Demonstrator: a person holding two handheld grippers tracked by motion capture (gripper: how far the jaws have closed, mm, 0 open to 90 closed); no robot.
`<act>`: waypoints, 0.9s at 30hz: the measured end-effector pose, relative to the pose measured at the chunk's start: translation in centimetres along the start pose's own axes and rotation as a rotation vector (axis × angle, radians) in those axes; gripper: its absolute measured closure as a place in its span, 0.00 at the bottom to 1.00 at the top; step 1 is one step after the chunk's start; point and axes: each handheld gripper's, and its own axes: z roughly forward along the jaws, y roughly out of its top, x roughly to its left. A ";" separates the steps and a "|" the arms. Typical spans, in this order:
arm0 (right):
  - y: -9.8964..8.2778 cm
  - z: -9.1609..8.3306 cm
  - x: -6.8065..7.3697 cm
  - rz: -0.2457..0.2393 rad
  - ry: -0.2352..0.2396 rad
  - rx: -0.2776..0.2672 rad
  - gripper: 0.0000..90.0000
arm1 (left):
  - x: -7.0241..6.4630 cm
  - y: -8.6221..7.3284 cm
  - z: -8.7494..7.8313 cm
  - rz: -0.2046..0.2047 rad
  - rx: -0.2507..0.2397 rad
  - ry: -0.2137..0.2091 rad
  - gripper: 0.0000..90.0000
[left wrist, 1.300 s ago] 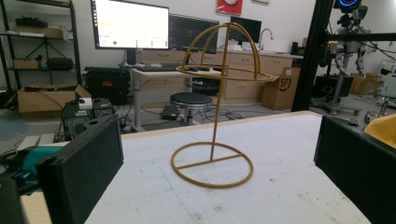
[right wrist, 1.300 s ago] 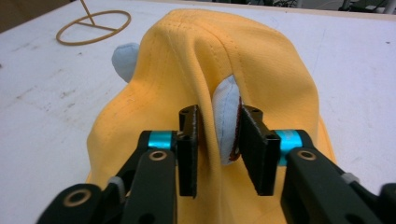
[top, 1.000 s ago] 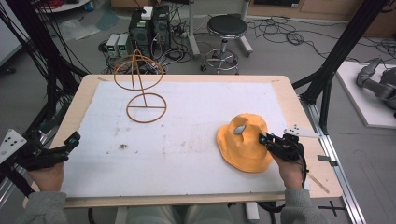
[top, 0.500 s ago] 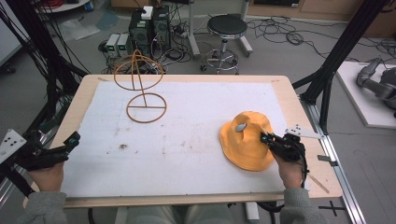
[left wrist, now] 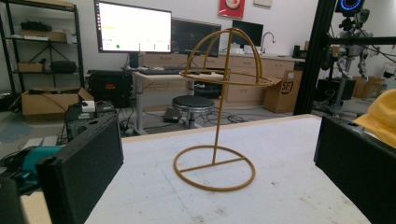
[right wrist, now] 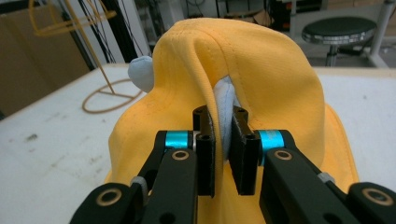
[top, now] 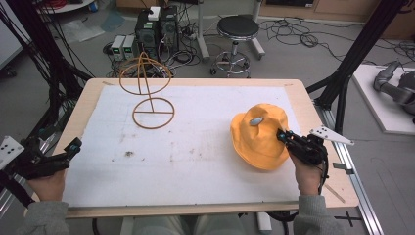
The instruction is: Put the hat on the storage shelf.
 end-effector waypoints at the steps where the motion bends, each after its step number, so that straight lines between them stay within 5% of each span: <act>1: 0.2 -0.1 0.1 -0.003 0.005 -0.009 0.92 | 0.1 0.0 -0.1 -0.003 -0.003 0.003 0.02; 13: 3.9 -0.8 2.5 -0.045 0.070 -0.145 0.92 | 0.0 0.2 -0.2 -0.004 -0.010 0.004 0.02; 27: 8.1 1.5 5.1 -0.066 0.178 -0.276 0.92 | 0.3 0.2 -0.4 -0.011 -0.016 0.011 0.02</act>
